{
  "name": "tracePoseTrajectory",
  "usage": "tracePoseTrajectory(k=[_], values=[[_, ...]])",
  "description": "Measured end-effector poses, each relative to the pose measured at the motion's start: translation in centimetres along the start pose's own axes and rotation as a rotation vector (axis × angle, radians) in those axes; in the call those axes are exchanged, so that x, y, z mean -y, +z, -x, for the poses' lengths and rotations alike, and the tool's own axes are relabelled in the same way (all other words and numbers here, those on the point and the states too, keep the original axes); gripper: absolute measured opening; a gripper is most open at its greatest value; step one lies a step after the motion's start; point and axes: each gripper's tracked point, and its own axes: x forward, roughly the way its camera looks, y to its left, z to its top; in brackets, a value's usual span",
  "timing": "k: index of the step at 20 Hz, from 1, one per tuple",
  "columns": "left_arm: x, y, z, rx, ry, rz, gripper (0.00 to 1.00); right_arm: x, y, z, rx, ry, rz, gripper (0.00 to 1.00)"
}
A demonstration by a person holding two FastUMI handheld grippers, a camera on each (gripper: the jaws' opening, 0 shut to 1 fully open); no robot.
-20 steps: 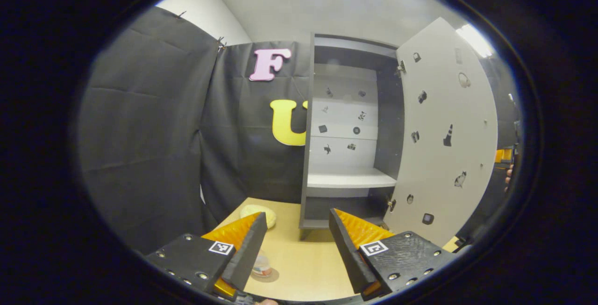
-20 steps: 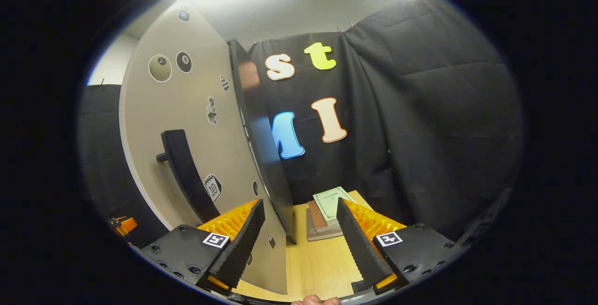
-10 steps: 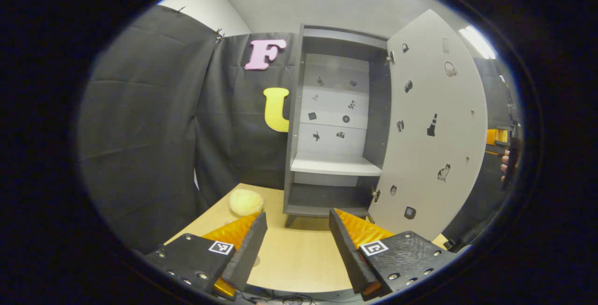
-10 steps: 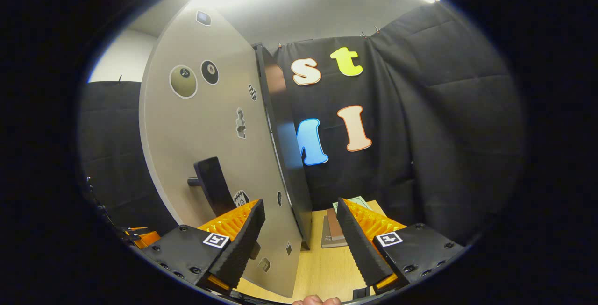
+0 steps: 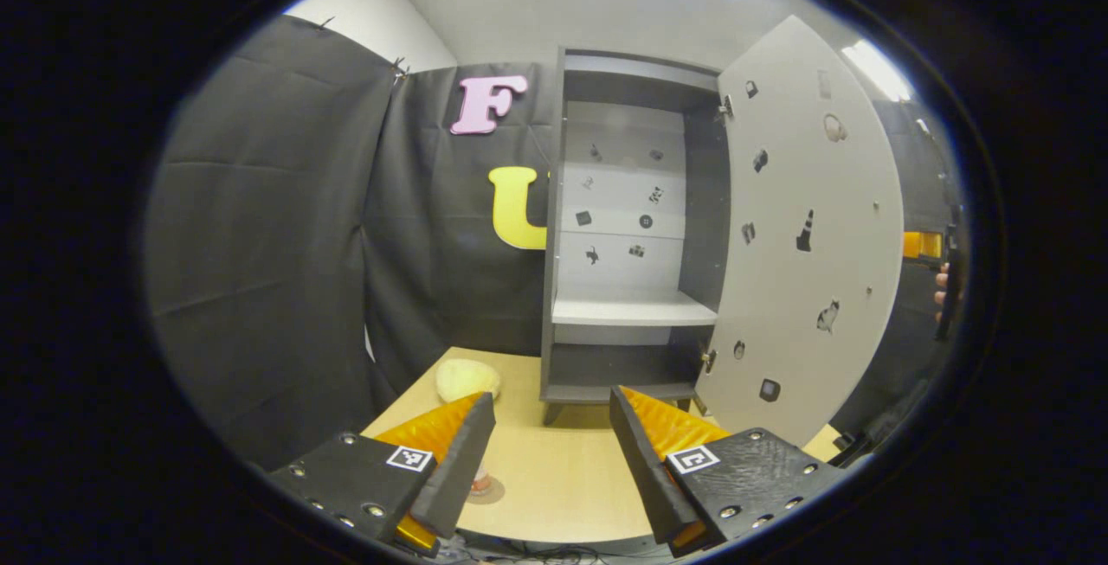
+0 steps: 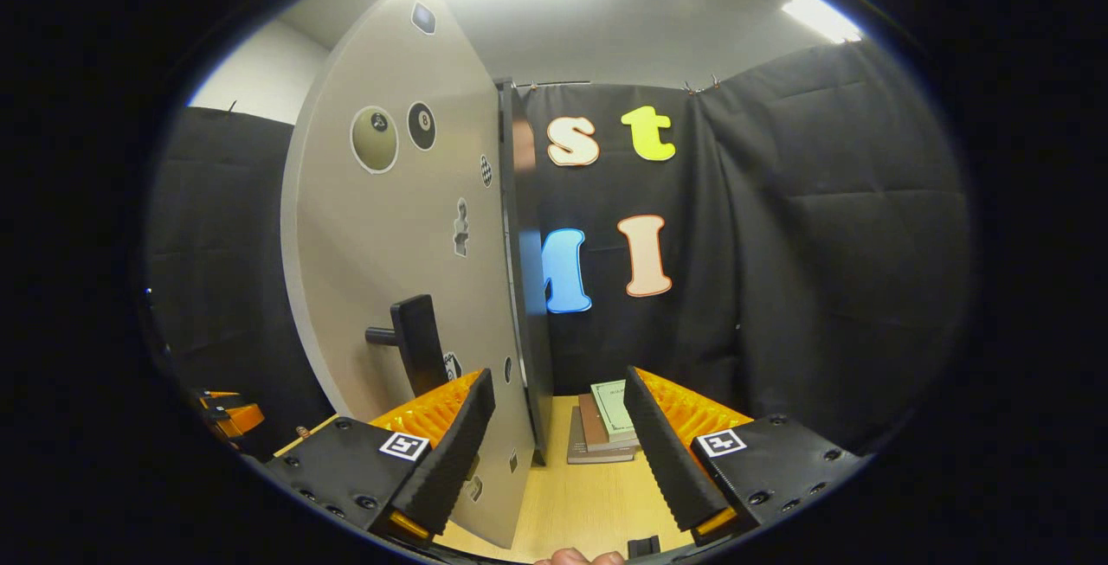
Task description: Open the cabinet door with the right hand, grasp the bottle in the cabinet with the left hand and place it on the coaster, then close the cabinet door with the right hand.
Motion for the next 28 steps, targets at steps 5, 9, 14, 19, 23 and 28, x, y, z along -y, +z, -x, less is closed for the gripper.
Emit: tracePoseTrajectory(k=[5, 9, 14, 19, 23, 28], values=[[-1.6, 0.3, -0.6, 0.016, -0.036, 0.002, 0.83, -3.0, -0.3, 0.4, -0.001, -0.002, -0.006, 0.96], [-3.3, 0.4, -0.7, 0.049, -0.054, 0.017, 0.81, -5.5, -0.1, 0.4, 0.014, -0.008, 0.006, 0.96], [-5.7, 0.3, -1.1, 0.085, -0.071, 0.04, 0.83, -8.7, -0.6, -0.2, 0.028, -0.002, -0.012, 0.96], [-8.3, 0.1, -1.9, 0.088, -0.08, 0.024, 0.84, -11.8, -0.7, -0.9, 0.036, 0.009, -0.048, 0.96], [-9.6, -0.2, -2.5, 0.095, -0.1, 0.06, 0.82, -14.2, -0.8, -1.9, 0.021, 0.033, -0.069, 0.96], [-11.6, -0.2, -2.6, 0.108, -0.094, 0.131, 0.84, -18.7, -0.8, -4.0, 0.026, 0.08, -0.034, 0.96]])
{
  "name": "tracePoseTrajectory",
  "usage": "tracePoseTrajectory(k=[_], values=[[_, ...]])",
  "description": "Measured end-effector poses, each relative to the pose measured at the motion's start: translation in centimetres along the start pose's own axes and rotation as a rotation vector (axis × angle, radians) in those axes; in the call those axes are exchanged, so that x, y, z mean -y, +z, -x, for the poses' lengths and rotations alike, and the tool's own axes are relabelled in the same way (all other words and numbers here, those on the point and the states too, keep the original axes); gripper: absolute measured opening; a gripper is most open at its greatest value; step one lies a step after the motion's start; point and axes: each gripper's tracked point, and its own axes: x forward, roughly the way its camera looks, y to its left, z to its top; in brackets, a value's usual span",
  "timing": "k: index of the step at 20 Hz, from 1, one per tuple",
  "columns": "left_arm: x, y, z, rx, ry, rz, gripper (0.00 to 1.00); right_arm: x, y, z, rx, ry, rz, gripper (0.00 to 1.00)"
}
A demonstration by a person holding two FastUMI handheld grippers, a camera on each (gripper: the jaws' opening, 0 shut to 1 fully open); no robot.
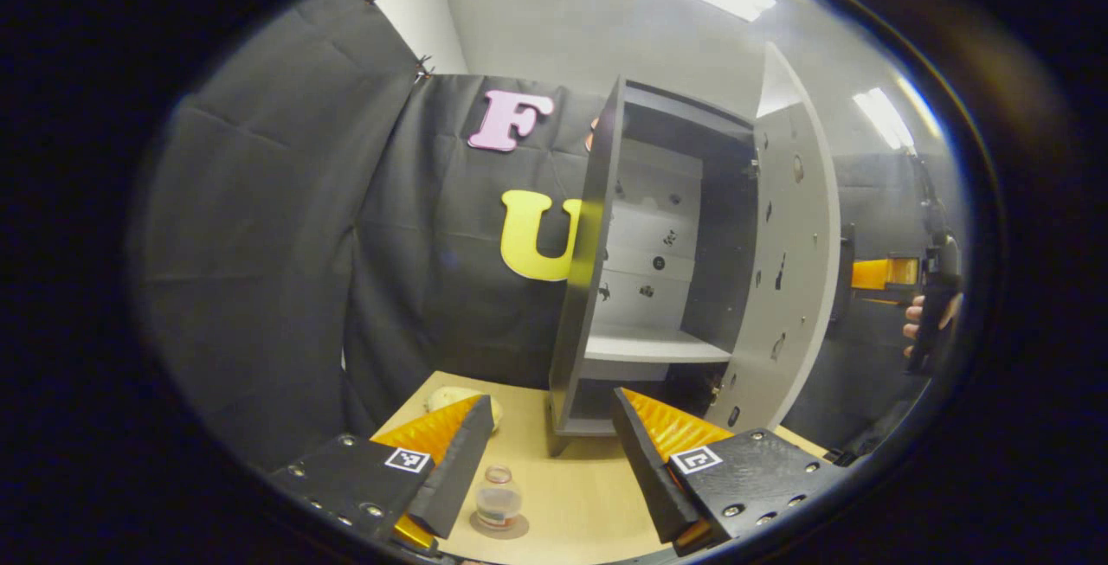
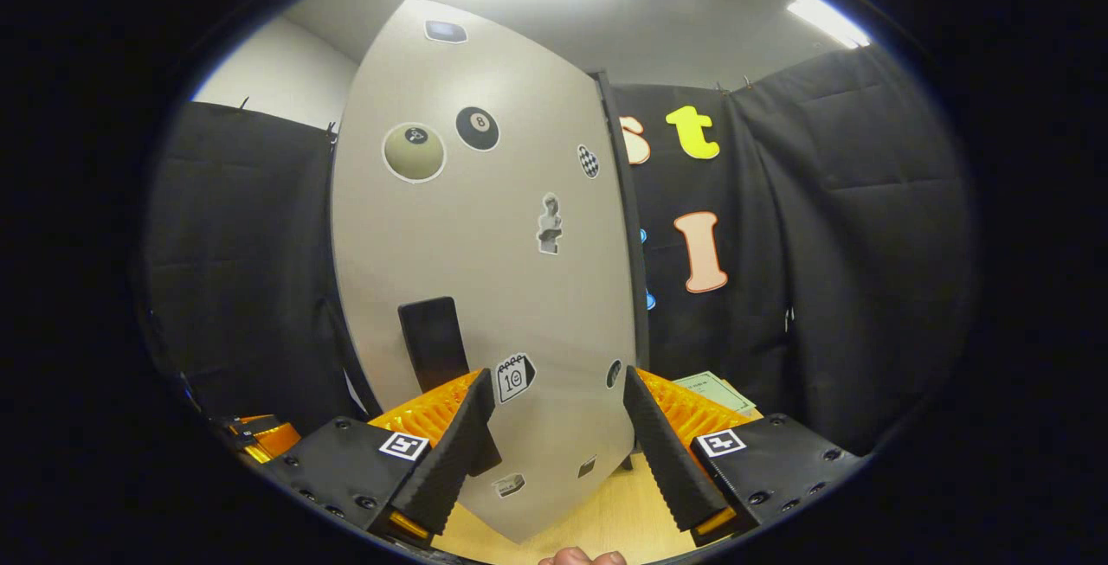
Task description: Open the cabinet door with the right hand, grasp the bottle in the cabinet with the left hand and place it on the coaster, then close the cabinet door with the right hand.
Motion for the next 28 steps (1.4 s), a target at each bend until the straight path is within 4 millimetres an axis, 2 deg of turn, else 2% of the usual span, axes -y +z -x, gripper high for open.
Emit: tracePoseTrajectory(k=[4, 7, 10, 14, 18, 21, 22, 23, 27, 28], values=[[-2.8, -0.2, -0.5, -0.029, 0.044, -0.047, 0.85, -4.4, -0.4, -2.3, -0.009, 0.083, 0.004, 0.97], [-3.8, -0.1, 0.2, -0.036, 0.057, -0.069, 0.82, -5.3, -0.7, -3.3, -0.014, 0.1, 0.026, 0.98], [-3.8, -0.5, -0.1, -0.044, 0.051, -0.088, 0.86, -5.6, -1.0, -3.3, -0.017, 0.098, 0.035, 0.98], [-2.8, -0.4, -0.8, -0.05, 0.026, -0.106, 0.83, -4.7, -1.2, -2.7, -0.042, 0.047, 0.049, 0.98], [-0.6, -0.6, -2.3, -0.064, -0.029, -0.131, 0.86, -1.6, -1.9, -1.8, -0.057, -0.016, 0.041, 0.98], [1.2, -0.5, -3.4, -0.07, -0.039, -0.119, 0.83, 0.4, -2.2, -1.4, -0.058, -0.041, 0.044, 0.98], [1.9, -0.3, -3.5, -0.067, -0.036, -0.107, 0.86, 1.2, -2.2, -1.3, -0.054, -0.051, 0.05, 0.98], [2.3, -0.1, -3.6, -0.064, -0.029, -0.096, 0.83, 1.9, -2.3, -1.1, -0.054, -0.056, 0.056, 0.98], [4.0, 2.0, -3.5, -0.017, -0.01, -0.136, 0.89, 4.5, -2.6, -1.5, -0.047, -0.07, 0.034, 0.98], [4.4, 2.6, -3.6, -0.011, -0.003, -0.154, 0.82, 4.9, -2.8, -1.6, -0.051, -0.065, 0.02, 0.98]])
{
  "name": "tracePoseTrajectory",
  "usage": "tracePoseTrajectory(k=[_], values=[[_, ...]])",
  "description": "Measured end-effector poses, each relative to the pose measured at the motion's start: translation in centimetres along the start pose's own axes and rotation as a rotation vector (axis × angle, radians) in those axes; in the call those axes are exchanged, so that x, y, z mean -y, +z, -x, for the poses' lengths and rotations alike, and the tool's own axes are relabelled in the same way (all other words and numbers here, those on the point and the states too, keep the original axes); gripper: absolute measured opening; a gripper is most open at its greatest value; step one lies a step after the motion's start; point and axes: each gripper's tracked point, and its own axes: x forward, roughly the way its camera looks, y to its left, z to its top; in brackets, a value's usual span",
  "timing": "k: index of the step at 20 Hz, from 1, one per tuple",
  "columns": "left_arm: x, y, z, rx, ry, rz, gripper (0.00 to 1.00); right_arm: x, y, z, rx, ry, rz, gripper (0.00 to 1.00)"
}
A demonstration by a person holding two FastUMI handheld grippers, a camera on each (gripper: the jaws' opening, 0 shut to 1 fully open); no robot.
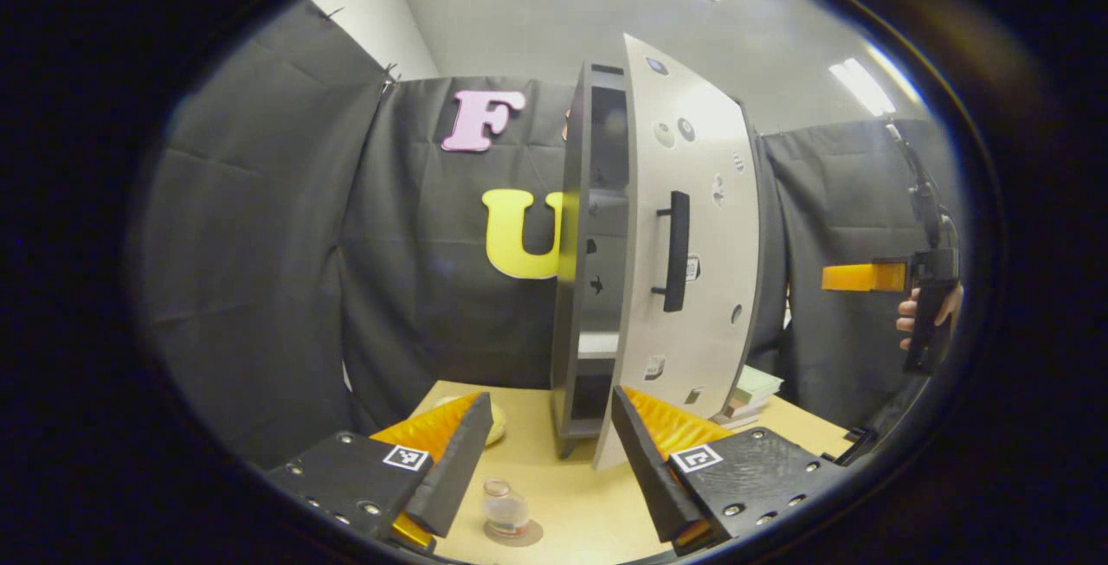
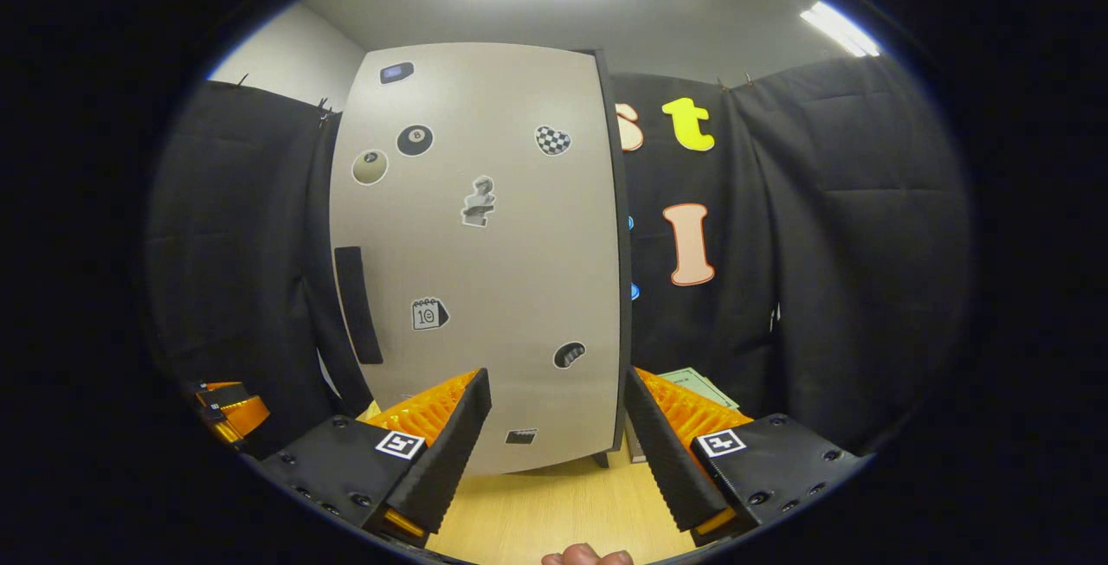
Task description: Open the cabinet door with the right hand, grasp the bottle in the cabinet with the left hand and place it on the coaster, then close the cabinet door with the right hand.
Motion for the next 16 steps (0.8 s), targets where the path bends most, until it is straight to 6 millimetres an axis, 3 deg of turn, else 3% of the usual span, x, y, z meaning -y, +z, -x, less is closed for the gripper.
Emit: tracePoseTrajectory(k=[3, 8, 16], values=[[1.1, 2.6, 0.0, 0.045, 0.012, -0.033, 0.84, 2.6, 0.0, 0.3, 0.011, -0.038, 0.024, 0.98], [3.0, 3.9, -0.2, 0.053, 0.016, -0.03, 0.83, 5.8, -1.2, 1.4, 0.022, -0.101, 0.031, 0.98], [4.9, 1.4, 0.1, 0.001, -0.052, 0.022, 0.83, 7.7, -4.6, 4.6, 0.008, -0.173, -0.045, 0.98]])
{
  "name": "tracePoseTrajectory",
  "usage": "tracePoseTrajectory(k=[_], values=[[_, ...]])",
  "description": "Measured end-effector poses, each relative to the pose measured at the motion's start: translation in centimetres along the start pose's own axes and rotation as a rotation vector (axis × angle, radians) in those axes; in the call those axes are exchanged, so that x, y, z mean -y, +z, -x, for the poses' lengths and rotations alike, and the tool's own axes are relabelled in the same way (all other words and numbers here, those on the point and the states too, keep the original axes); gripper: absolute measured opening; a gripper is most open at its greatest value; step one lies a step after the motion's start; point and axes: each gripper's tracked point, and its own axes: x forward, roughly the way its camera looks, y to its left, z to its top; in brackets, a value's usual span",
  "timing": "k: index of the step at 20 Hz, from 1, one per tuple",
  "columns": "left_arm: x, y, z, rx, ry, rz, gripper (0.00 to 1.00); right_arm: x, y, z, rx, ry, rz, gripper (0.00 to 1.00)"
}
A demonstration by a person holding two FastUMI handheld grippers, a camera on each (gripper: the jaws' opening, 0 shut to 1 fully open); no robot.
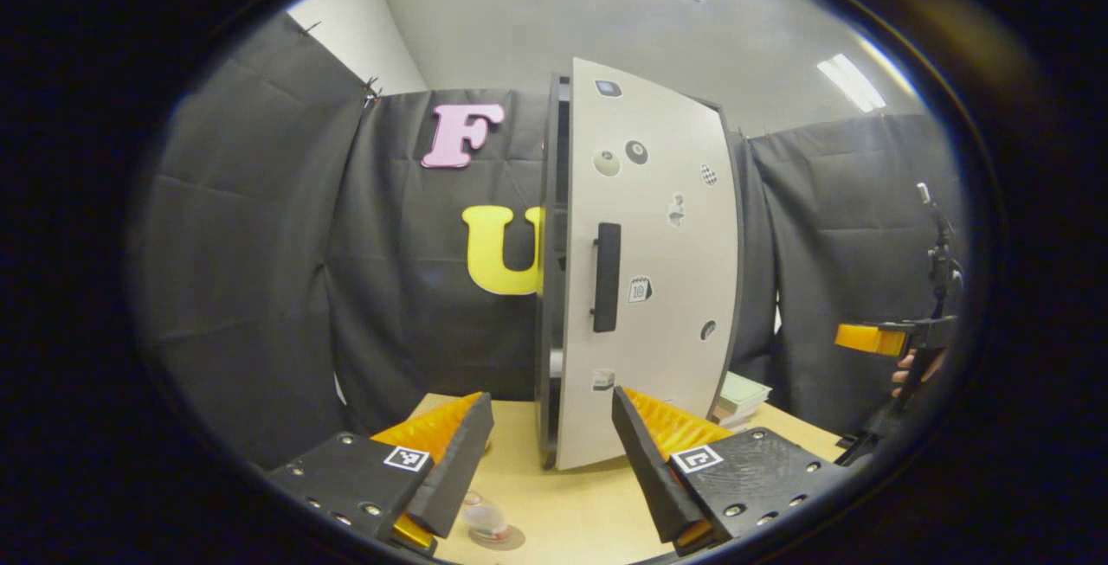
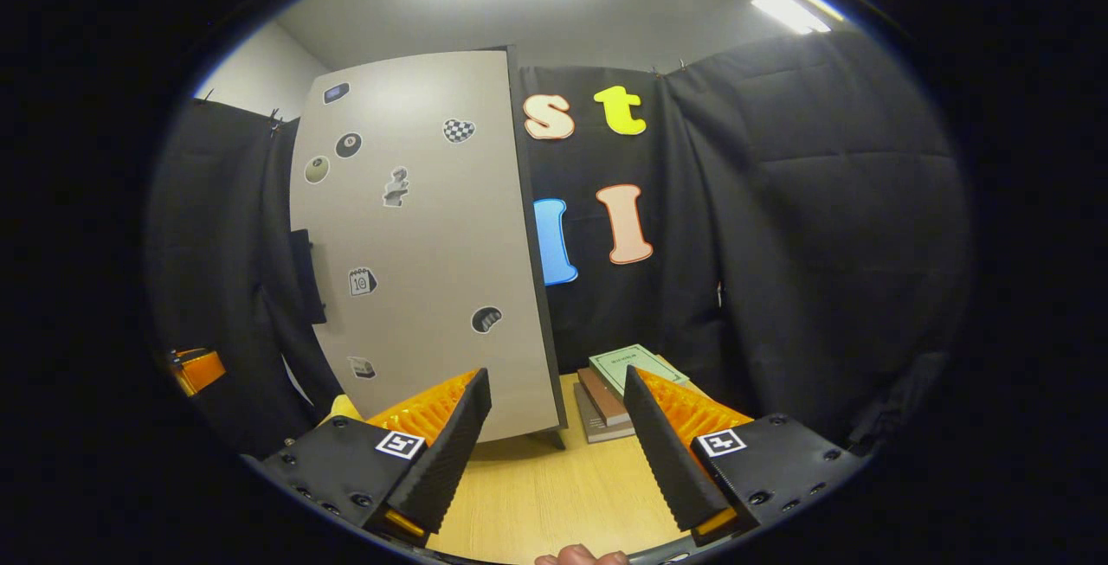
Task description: Open the cabinet door with the right hand, grasp the bottle in the cabinet with the left hand and place it on the coaster, then close the cabinet door with the right hand.
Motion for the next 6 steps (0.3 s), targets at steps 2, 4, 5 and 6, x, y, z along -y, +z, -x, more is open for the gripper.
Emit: tracePoseTrajectory(k=[2, 4, 5, 6], values=[[-0.3, -0.3, 0.1, -0.006, -0.013, 0.002, 0.86, 0.4, 0.1, 0.9, 0.015, -0.02, 0.007, 0.98], [-0.7, -0.4, 0.4, -0.004, -0.015, -0.008, 0.83, 0.4, 0.1, 1.4, 0.025, -0.029, -0.003, 0.98], [-0.7, -0.3, 0.5, 0.0, -0.016, -0.012, 0.83, 0.3, 0.2, 1.6, 0.028, -0.035, -0.007, 0.98], [-0.7, -0.4, 0.6, 0.002, -0.019, -0.012, 0.83, 0.3, 0.2, 1.8, 0.031, -0.038, -0.008, 0.98]])
